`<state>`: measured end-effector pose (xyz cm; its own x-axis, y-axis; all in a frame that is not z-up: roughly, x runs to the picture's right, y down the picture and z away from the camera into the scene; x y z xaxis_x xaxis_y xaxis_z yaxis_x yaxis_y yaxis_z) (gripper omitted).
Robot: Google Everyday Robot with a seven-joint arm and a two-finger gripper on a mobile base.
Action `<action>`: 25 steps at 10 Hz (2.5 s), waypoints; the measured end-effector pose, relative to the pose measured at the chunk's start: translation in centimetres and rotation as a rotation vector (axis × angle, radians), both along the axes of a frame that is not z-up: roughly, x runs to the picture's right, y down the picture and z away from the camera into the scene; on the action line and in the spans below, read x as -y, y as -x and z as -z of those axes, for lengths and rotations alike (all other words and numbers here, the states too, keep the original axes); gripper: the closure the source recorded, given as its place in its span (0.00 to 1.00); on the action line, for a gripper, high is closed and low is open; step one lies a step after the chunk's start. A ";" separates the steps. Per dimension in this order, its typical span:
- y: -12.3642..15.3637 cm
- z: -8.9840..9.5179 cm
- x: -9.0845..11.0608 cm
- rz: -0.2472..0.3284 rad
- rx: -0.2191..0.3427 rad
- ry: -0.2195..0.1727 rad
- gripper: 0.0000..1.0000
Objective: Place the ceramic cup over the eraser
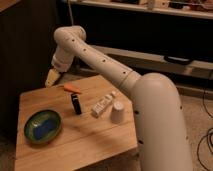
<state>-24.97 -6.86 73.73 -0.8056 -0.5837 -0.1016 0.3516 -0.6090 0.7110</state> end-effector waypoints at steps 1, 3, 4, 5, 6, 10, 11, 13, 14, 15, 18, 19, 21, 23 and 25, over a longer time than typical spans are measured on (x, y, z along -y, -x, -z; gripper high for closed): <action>0.0 0.0 0.0 0.000 0.000 0.000 0.20; 0.0 0.0 0.0 0.000 0.000 0.000 0.20; 0.0 0.0 0.0 0.000 0.000 0.000 0.20; 0.0 0.0 0.0 0.000 0.000 0.000 0.20; 0.0 0.0 0.0 0.000 0.000 0.000 0.20; -2.6 -0.5 -1.9 -0.046 -0.060 0.033 0.20; -4.4 -0.5 -3.0 -0.070 -0.085 0.046 0.20; -8.9 0.1 -5.6 -0.123 -0.136 0.062 0.20; -11.1 0.4 -6.6 -0.148 -0.162 0.065 0.20; -13.9 0.8 -7.8 -0.180 -0.198 0.061 0.20; -20.9 1.5 -10.6 -0.256 -0.307 0.048 0.20; -23.3 1.6 -11.7 -0.285 -0.346 0.049 0.20; -27.3 1.4 -14.2 -0.342 -0.418 0.064 0.20; -32.5 1.0 -18.5 -0.427 -0.531 0.101 0.20; -37.0 1.0 -22.8 -0.518 -0.638 0.138 0.20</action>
